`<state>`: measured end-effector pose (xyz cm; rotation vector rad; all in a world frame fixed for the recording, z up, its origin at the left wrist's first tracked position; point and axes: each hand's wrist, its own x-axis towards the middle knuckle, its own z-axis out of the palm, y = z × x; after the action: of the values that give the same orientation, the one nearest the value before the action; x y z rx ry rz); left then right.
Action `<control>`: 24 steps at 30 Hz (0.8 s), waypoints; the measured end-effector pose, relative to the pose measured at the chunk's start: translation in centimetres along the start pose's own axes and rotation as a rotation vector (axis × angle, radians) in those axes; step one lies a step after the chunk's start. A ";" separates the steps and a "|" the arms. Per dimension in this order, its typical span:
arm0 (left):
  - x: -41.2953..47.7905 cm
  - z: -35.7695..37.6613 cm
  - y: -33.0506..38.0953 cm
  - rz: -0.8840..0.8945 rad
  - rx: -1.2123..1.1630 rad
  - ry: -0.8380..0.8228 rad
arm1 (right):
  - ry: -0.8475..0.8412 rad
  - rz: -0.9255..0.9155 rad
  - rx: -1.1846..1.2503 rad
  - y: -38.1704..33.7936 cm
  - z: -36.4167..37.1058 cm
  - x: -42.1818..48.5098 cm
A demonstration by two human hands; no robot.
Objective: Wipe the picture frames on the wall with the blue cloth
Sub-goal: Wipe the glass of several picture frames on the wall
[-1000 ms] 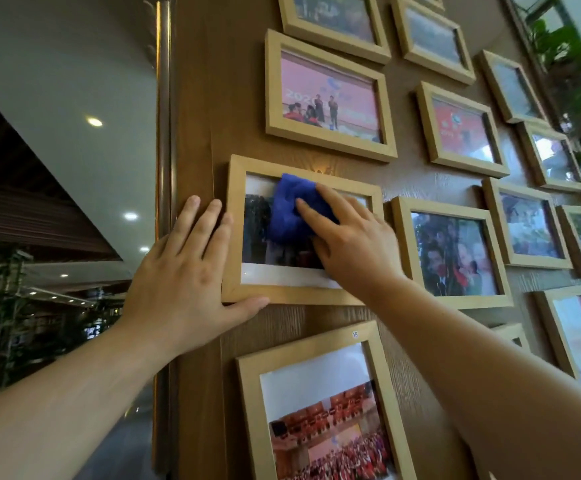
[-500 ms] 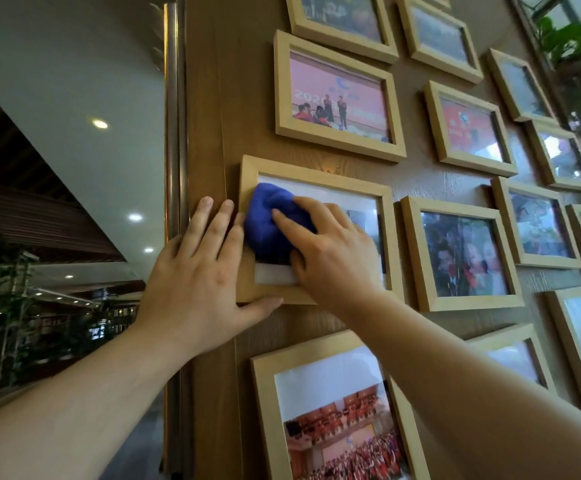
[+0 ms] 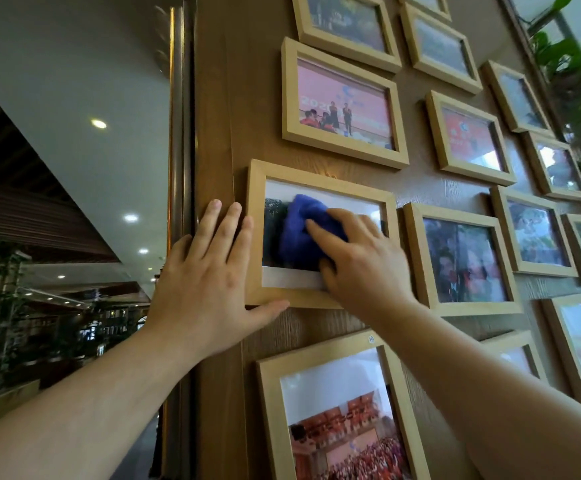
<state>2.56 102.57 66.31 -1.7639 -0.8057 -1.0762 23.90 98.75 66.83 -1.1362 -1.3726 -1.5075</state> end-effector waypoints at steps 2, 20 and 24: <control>0.0 0.0 0.0 0.008 -0.007 0.011 | -0.006 -0.067 0.023 -2.2 -0.2 0.3; -3.8 -0.6 0.4 0.202 0.132 -0.062 | -0.010 0.140 -0.018 3.9 -4.4 -5.7; -8.0 -0.5 1.7 0.325 0.105 -0.089 | 0.024 0.132 0.046 1.5 -5.1 -8.7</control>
<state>0.60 100.85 58.57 -1.7874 -0.5909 -0.7328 27.35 93.33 58.83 -1.1532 -1.2844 -1.3849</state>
